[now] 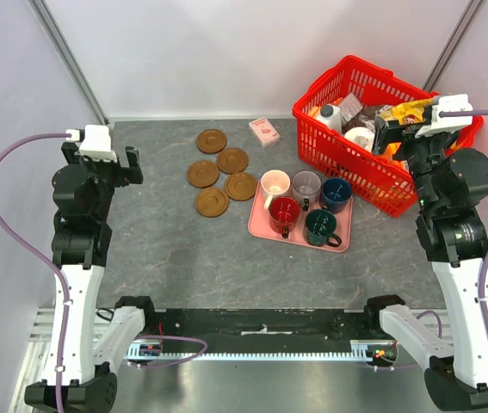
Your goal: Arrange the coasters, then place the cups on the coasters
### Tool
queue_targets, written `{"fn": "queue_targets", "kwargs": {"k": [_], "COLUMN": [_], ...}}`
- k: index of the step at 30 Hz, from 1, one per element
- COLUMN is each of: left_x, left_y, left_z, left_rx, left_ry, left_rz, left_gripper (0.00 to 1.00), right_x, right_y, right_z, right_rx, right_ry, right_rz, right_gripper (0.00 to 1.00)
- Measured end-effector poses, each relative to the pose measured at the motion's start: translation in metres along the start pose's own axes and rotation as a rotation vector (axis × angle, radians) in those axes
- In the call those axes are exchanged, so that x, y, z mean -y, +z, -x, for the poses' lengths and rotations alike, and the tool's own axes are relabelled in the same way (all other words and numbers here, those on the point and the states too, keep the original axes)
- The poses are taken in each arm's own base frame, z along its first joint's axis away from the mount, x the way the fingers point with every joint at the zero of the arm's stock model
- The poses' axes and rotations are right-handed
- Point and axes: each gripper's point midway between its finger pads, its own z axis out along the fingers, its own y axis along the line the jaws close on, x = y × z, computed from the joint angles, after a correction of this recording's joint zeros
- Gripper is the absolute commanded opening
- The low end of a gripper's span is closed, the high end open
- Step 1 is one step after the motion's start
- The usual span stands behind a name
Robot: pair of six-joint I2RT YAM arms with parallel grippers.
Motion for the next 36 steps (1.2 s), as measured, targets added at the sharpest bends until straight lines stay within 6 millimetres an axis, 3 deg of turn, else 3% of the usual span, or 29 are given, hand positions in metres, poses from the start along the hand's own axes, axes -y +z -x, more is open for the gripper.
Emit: {"fn": "queue_targets", "kwargs": {"k": [8,14,22,26,31,36], "left_x": [-0.007,0.009,0.044,0.063,0.116,0.159], "left_y": [0.001,0.001,0.002,0.008,0.021,0.041], "left_z": [0.000,0.000,-0.013,-0.027,-0.055,-0.116], "left_rx": [0.001,0.008,-0.018,-0.058,-0.133,-0.266], "left_ry": [-0.005,0.007,0.082,0.118,0.199,0.289], "left_rz": [0.022,-0.070,-0.283,-0.367,-0.503,-0.567], "left_gripper": [1.00,1.00,1.00,1.00,1.00,1.00], "right_x": [0.003,-0.002,-0.052,-0.075,-0.098,-0.110], "right_y": [0.001,0.003,-0.007,-0.021,-0.027,-0.028], "right_z": [-0.003,-0.010,-0.034,-0.057,-0.095,-0.145], "right_rx": [-0.003,-0.018,-0.084,-0.098,-0.157,-0.239], "right_ry": [0.014,-0.082,-0.197,-0.198,-0.172,-0.158], "right_rz": [-0.027,0.021,0.347,0.487,0.616,0.674], "right_gripper": [0.98,0.98,0.98,0.98,0.98,0.98]}}
